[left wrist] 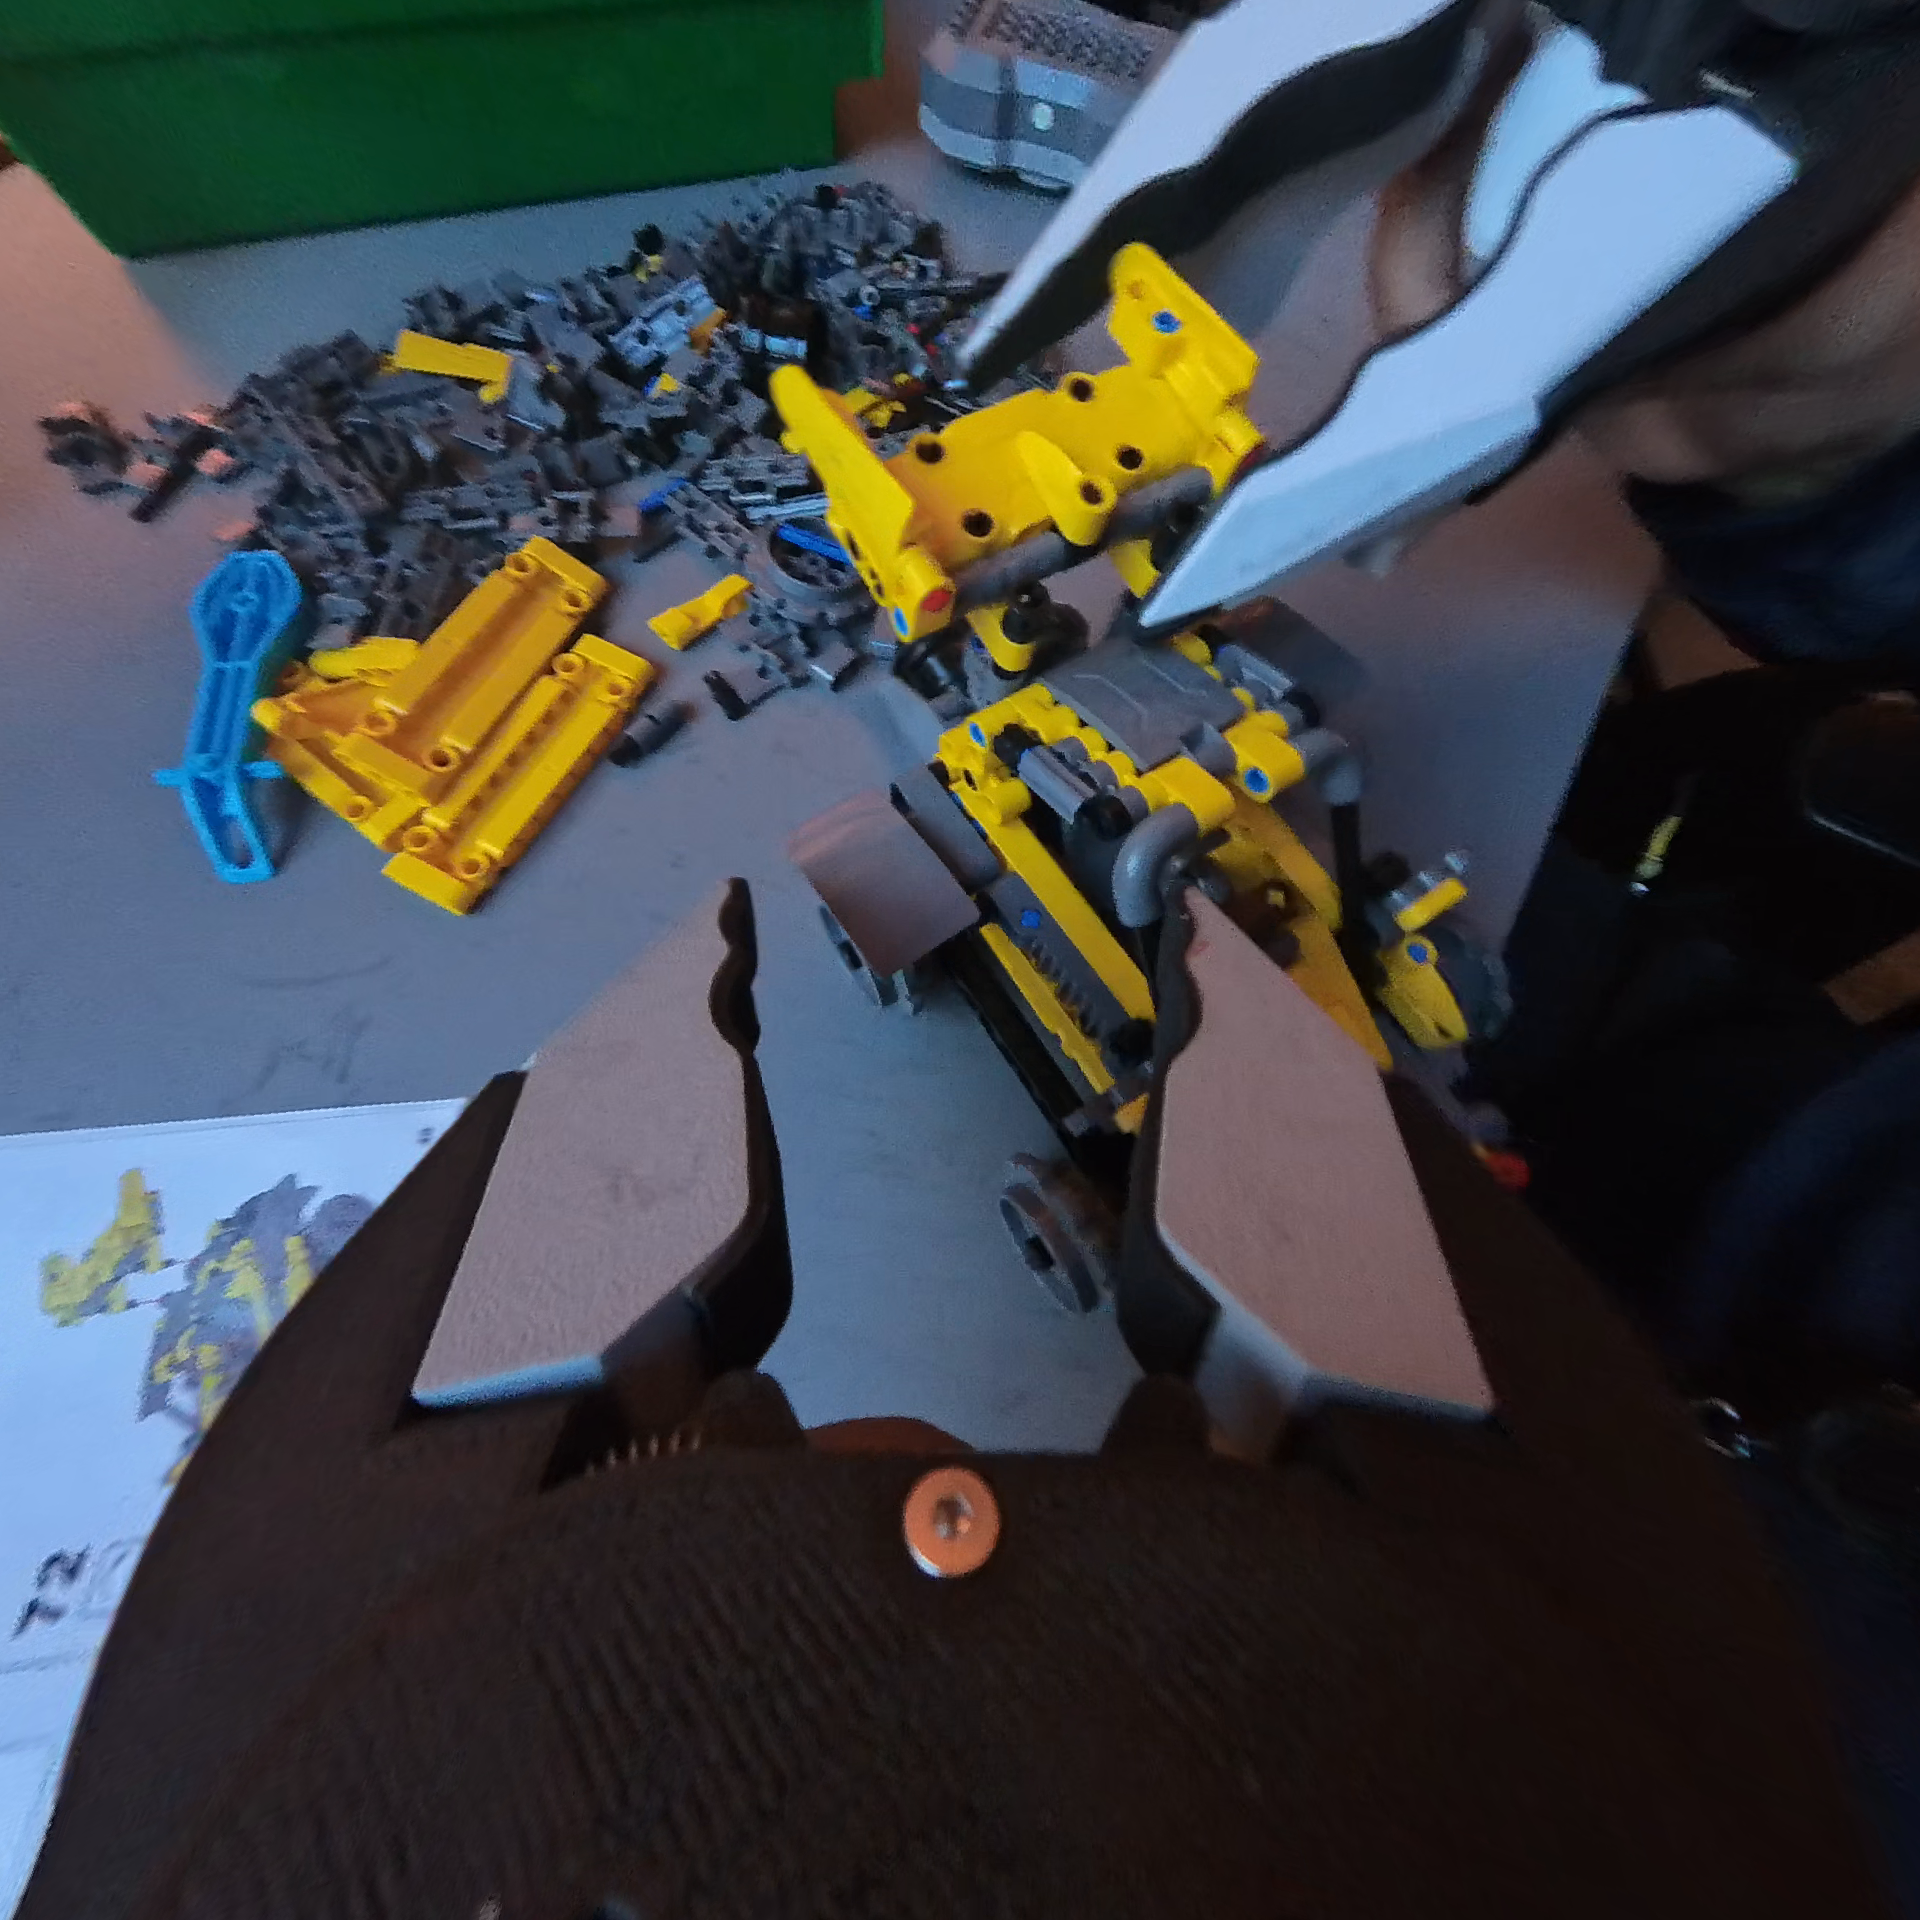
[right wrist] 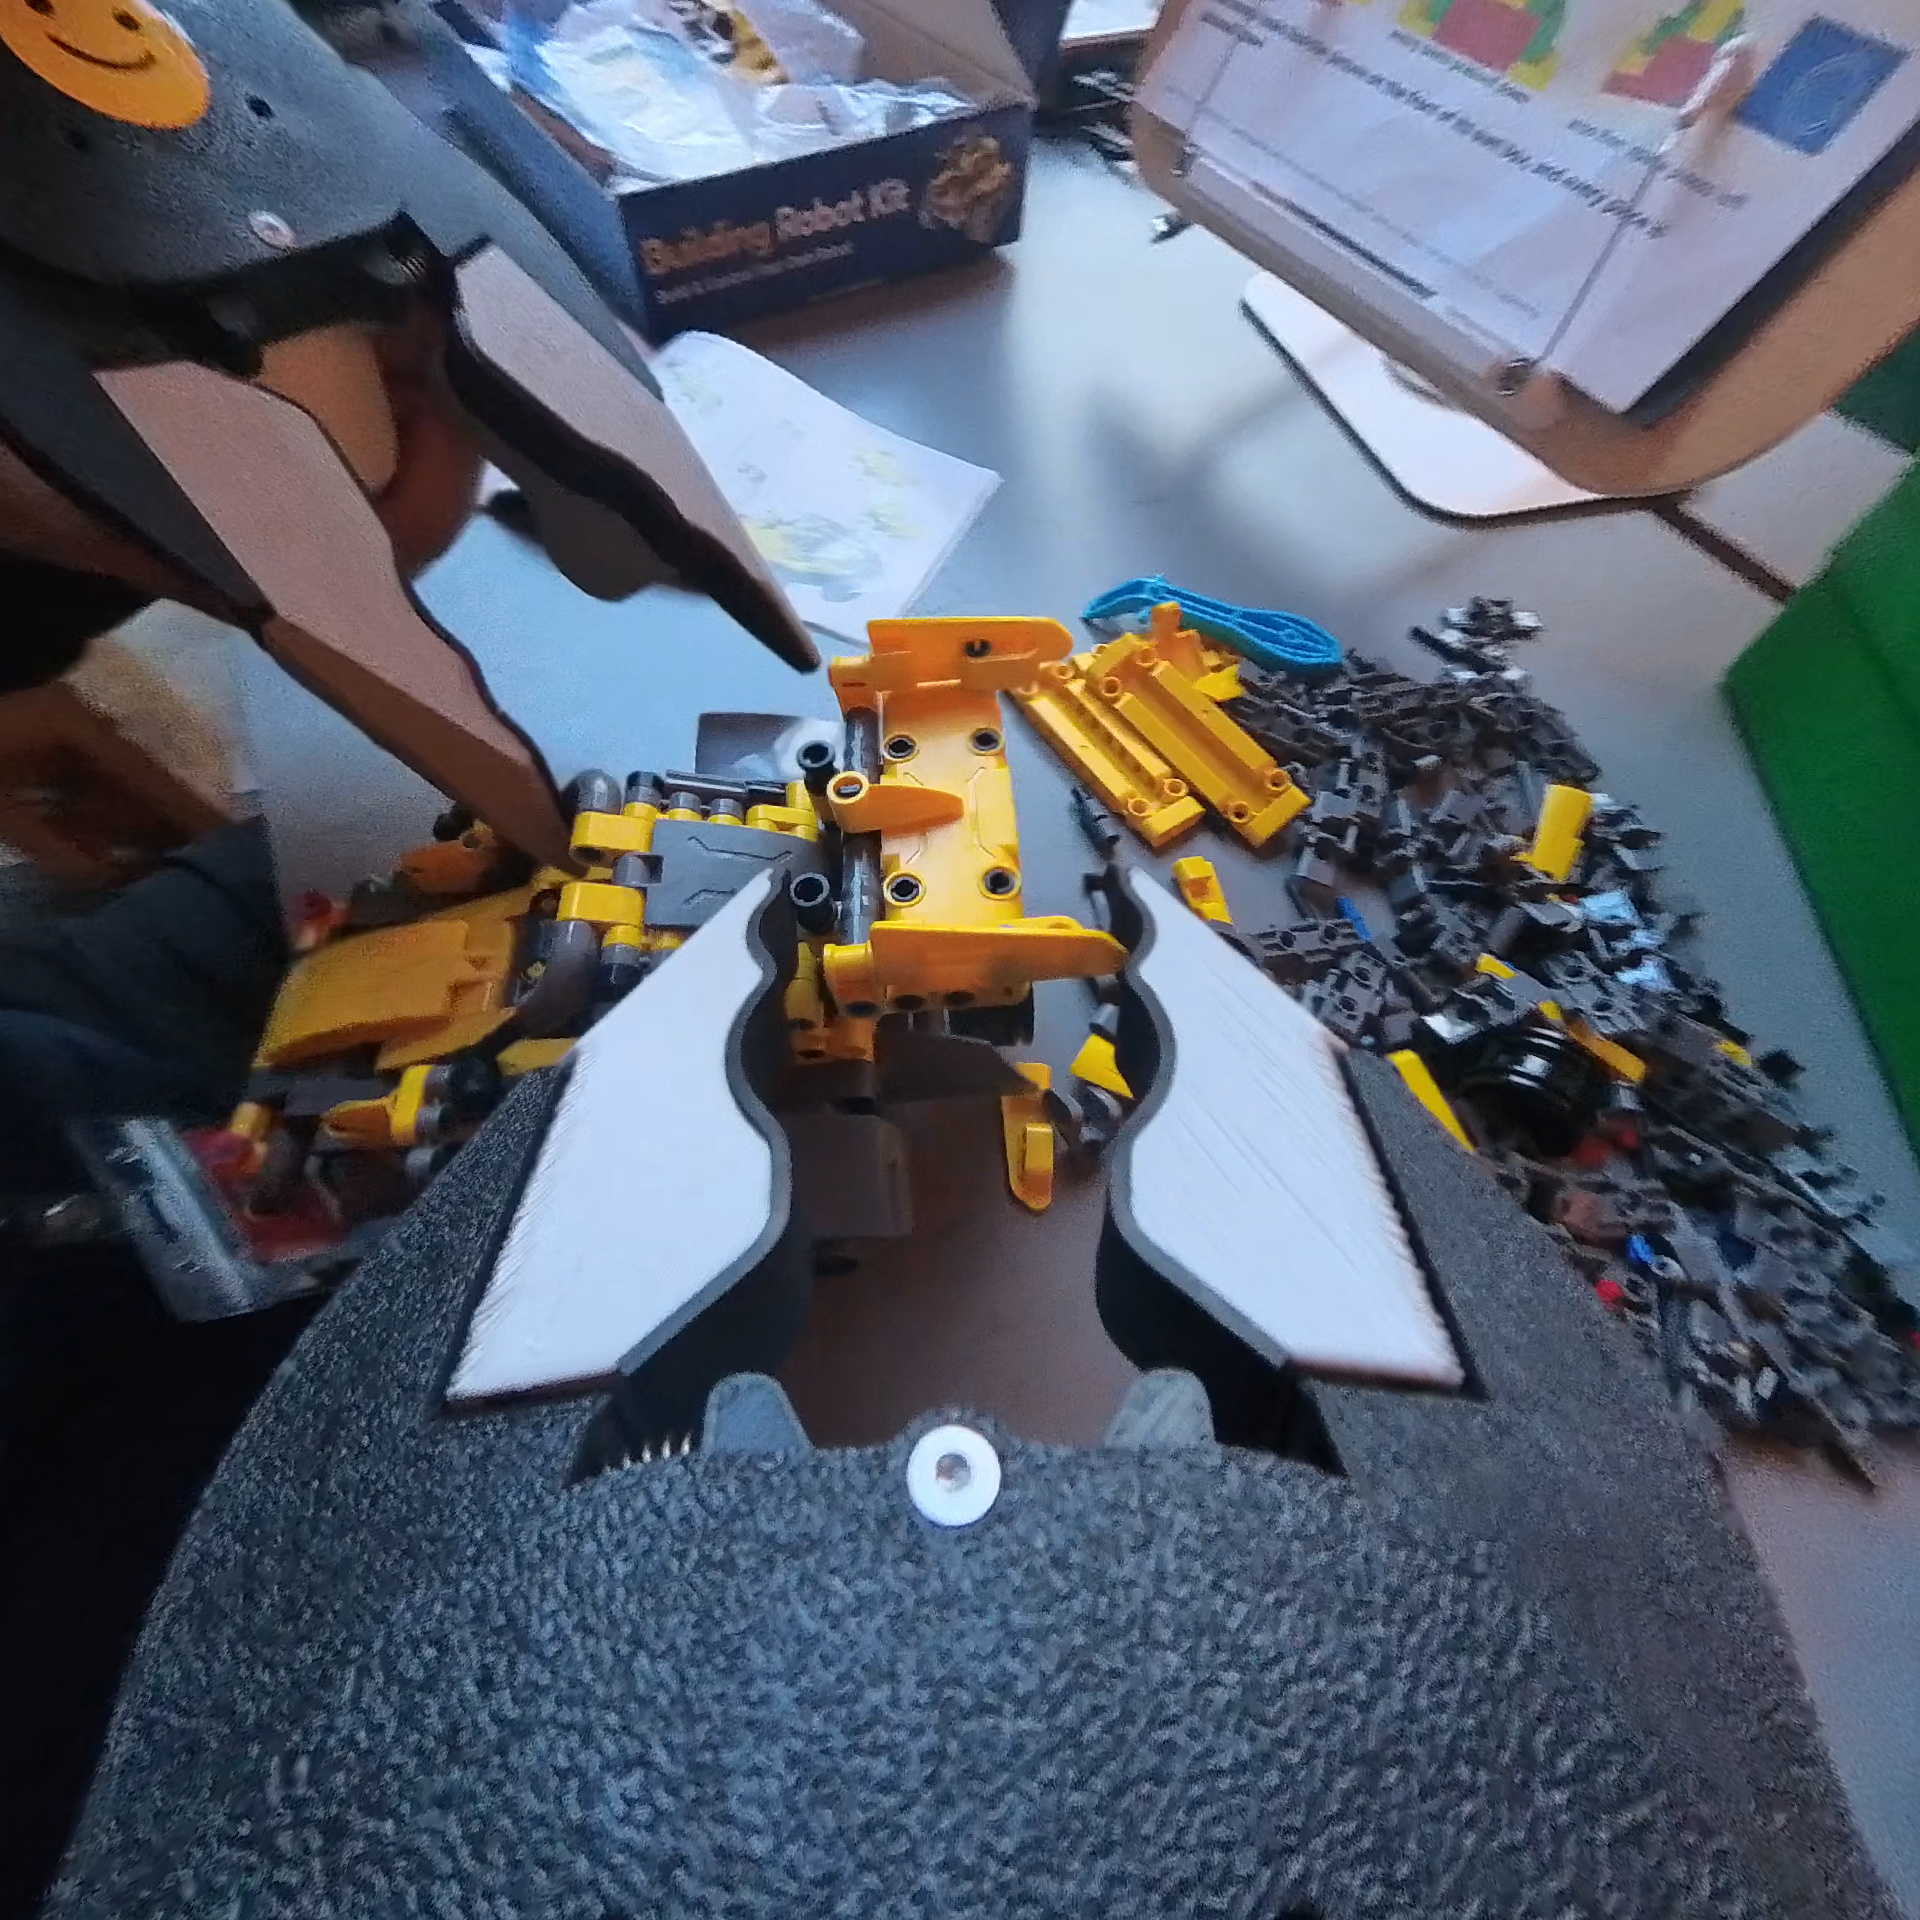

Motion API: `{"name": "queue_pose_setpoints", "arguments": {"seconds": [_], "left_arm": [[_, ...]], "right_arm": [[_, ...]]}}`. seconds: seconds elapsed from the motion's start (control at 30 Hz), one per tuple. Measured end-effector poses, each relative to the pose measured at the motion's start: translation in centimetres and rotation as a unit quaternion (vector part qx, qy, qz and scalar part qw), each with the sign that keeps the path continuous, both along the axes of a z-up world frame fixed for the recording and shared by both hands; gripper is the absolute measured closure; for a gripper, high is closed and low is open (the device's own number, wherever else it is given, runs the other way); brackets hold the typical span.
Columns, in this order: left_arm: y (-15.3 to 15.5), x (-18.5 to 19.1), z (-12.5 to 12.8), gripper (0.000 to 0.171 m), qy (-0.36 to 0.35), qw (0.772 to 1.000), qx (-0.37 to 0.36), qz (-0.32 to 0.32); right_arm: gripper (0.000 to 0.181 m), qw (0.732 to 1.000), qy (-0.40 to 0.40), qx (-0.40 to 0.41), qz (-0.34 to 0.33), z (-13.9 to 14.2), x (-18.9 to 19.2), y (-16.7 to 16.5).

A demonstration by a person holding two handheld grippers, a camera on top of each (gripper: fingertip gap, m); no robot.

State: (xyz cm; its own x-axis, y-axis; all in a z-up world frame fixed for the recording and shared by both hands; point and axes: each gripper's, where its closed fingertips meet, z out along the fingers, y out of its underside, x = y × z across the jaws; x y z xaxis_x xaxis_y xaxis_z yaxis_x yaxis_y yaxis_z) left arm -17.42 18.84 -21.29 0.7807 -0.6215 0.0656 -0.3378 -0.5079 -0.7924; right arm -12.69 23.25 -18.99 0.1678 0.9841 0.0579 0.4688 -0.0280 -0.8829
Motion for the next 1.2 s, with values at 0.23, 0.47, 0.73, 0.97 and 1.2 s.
{"name": "queue_pose_setpoints", "arguments": {"seconds": [0.23, 0.47, 0.73, 0.97, 1.2], "left_arm": [[-1.1, 0.7, 0.8, 0.135, 0.081, 0.995, 0.061, -0.003], [-1.2, 0.5, 3.8, 0.116, -0.035, 0.999, 0.036, -0.013], [2.9, 1.9, 4.0, 0.123, -0.132, 0.99, -0.021, -0.047], [3.9, 2.7, 3.5, 0.146, -0.174, 0.975, -0.088, -0.106], [3.9, 1.7, 3.2, 0.149, -0.221, 0.967, -0.095, -0.084]], "right_arm": [[0.123, 0.998, 0.006, 0.045, -0.035, 0.1, 0.3, -1.1], [0.123, 0.999, 0.02, 0.035, -0.036, 0.1, 0.1, -1.3], [0.124, 0.998, 0.018, 0.046, -0.032, 0.2, -0.3, -1.8], [0.123, 0.998, 0.014, 0.062, -0.021, 0.1, -0.4, -1.8], [0.123, 0.997, 0.011, 0.07, 0.0, 0.2, -1.3, -1.7]]}}
